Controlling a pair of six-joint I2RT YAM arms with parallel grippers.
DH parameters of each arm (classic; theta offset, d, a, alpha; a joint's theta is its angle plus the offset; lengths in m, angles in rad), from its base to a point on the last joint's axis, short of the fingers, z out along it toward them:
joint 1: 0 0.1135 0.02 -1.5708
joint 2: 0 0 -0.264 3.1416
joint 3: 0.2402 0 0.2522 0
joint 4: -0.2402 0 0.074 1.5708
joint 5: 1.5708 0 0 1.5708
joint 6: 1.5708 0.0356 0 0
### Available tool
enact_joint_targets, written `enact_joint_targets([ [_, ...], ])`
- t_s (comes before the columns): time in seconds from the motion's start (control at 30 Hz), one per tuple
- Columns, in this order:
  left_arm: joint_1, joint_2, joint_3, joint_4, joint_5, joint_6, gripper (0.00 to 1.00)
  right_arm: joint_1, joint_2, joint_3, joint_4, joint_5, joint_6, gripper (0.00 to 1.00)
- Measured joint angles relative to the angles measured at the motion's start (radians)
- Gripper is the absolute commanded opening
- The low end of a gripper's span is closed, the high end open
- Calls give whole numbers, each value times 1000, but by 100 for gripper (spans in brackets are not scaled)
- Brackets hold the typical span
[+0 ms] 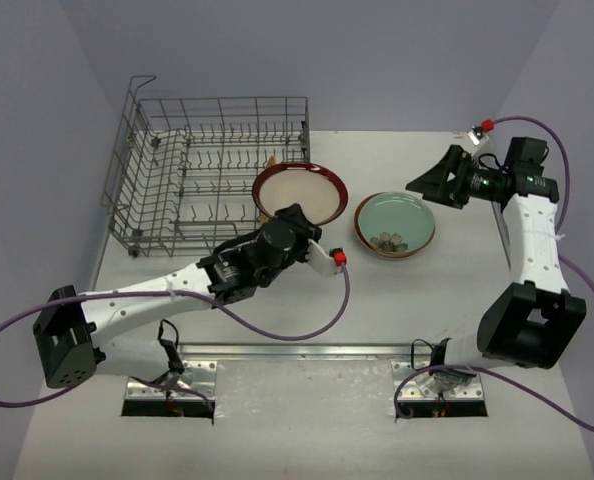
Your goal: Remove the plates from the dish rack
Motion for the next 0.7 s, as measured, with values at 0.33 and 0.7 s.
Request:
enact_joint_targets([
  [0.33,-139,-35,-175,227,52,343,0,205,42,-25,58,-166,114,99],
  [0.7,-191,-3,-174,357,44,371,0,284,104,-45,63,-142,79,50],
])
